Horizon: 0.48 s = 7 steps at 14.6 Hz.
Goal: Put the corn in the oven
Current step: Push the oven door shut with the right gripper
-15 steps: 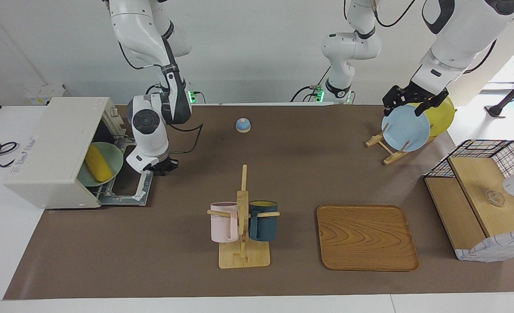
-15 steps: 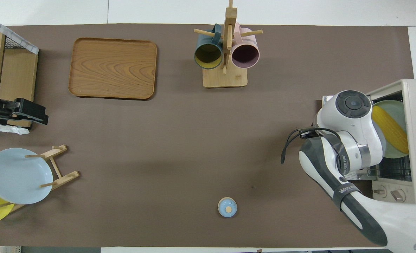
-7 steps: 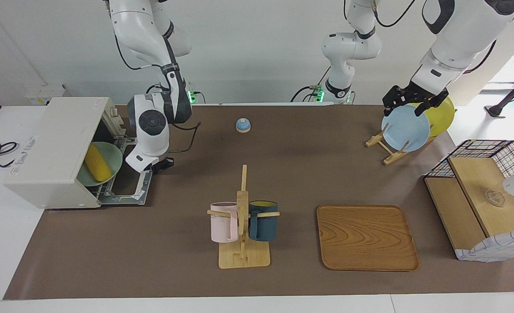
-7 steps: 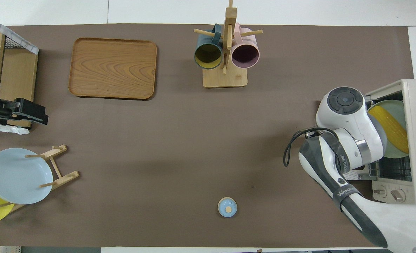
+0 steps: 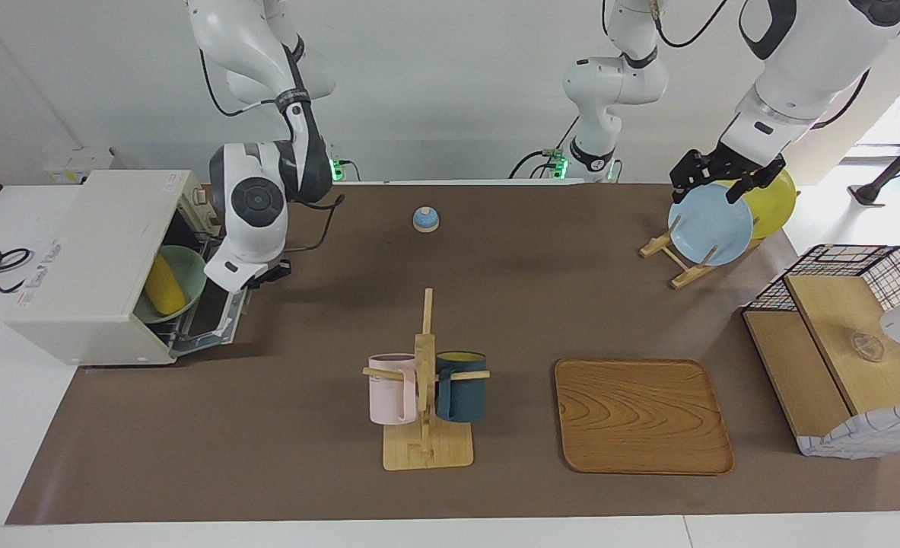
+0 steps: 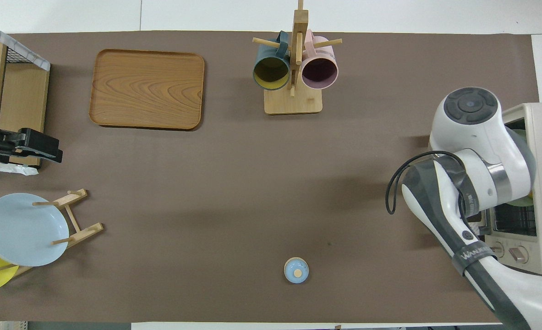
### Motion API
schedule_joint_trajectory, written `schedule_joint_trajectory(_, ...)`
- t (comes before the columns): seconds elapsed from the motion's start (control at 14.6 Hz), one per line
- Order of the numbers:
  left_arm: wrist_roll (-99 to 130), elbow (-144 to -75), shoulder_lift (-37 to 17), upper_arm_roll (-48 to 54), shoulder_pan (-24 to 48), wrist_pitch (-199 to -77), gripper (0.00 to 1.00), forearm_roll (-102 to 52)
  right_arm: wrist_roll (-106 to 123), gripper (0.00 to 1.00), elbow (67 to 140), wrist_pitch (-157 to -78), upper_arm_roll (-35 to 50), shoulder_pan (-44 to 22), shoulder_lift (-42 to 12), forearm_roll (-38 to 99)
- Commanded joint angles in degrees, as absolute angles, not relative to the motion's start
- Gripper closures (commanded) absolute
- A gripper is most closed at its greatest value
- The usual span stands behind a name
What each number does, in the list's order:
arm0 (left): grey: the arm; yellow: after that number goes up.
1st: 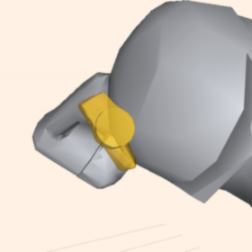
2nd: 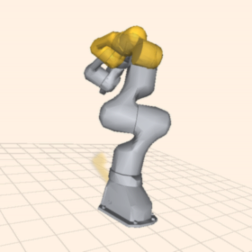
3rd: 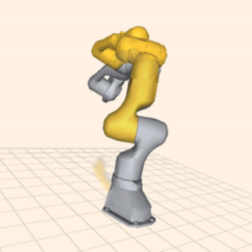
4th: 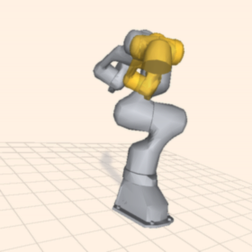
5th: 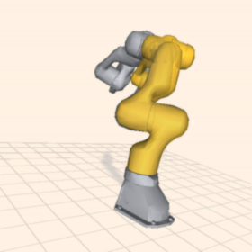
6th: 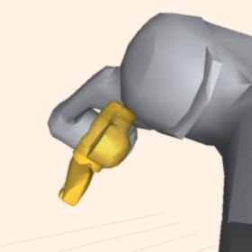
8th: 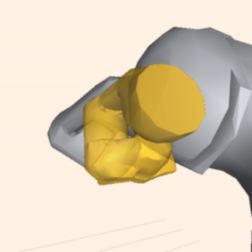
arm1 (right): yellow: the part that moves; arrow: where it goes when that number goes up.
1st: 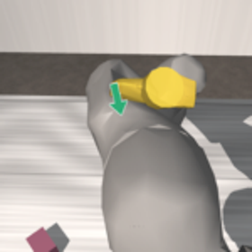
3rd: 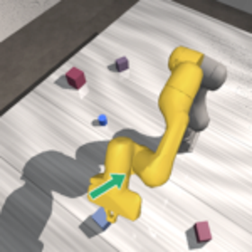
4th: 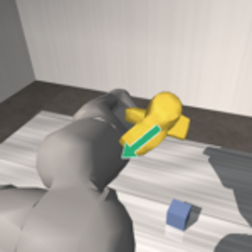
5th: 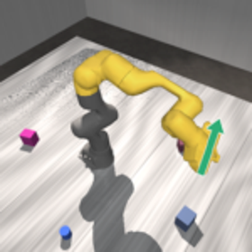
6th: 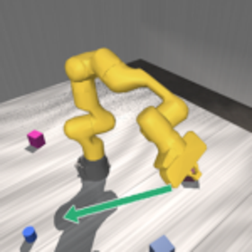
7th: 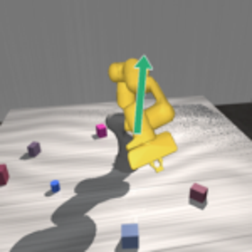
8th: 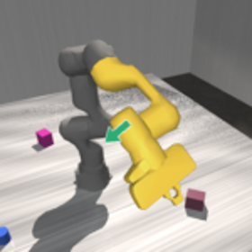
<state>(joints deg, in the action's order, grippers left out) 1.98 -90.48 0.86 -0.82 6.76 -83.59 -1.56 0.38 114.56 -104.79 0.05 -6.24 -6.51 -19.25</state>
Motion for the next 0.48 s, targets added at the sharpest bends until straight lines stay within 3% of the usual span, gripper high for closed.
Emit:
schedule_joint_trajectory(0.0,1.93,-92.55,2.55,-0.44,6.33,-84.64,0.0,-0.79,7.9,1.0,113.99,-103.81,-1.41,-0.54,-4.14,-23.55)
schedule_joint_trajectory(0.41,1.93,-92.55,2.46,-0.44,6.33,-84.64,0.0,-0.79,13.62,1.0,114.08,-101.16,-1.58,4.13,-1.41,-23.03)
